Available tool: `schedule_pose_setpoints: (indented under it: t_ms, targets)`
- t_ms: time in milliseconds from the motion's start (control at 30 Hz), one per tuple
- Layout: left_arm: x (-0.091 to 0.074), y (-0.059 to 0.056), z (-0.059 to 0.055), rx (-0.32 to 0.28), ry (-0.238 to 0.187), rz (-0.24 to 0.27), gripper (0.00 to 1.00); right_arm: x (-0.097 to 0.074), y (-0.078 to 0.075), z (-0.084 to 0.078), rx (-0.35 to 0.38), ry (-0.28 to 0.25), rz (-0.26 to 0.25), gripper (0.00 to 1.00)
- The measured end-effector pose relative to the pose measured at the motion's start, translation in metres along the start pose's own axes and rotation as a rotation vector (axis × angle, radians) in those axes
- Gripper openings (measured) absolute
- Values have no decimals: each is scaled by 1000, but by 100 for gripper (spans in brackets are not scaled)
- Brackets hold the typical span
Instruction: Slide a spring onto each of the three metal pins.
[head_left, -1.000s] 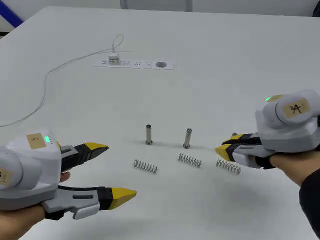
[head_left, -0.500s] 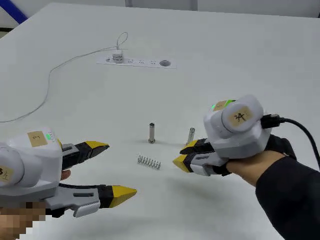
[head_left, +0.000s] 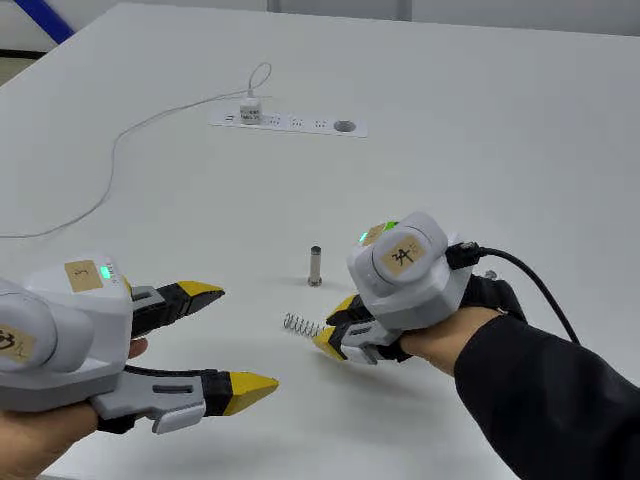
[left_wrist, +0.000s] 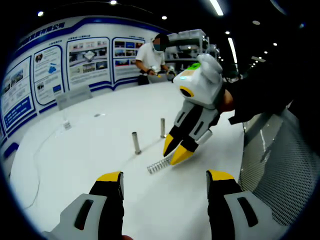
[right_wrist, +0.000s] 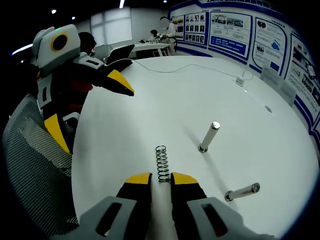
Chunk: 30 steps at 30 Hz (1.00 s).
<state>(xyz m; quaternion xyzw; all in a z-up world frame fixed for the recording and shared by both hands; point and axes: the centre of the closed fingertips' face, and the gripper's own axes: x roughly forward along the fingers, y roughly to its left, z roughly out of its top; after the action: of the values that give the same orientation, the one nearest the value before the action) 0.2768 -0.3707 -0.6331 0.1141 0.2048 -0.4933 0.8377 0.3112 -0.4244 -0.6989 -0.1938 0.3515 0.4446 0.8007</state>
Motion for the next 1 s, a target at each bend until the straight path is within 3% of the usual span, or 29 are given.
schedule_pose_setpoints:
  t_ms: [233,500,733,1000]
  targets:
    - [-2,0,-1,-6,-1,7,69,8,-3,-7,-12,31,-5,15]
    - [3,-3,-5,12,19,-14,68,3,-5,-9,-8,33,3,12]
    - [14,-4,-8,69,55,-64,67,-16,4,-5,-20,30,33,11]
    - [29,-13,-8,188,83,-141,57,-38,21,-2,-31,58,88,11]
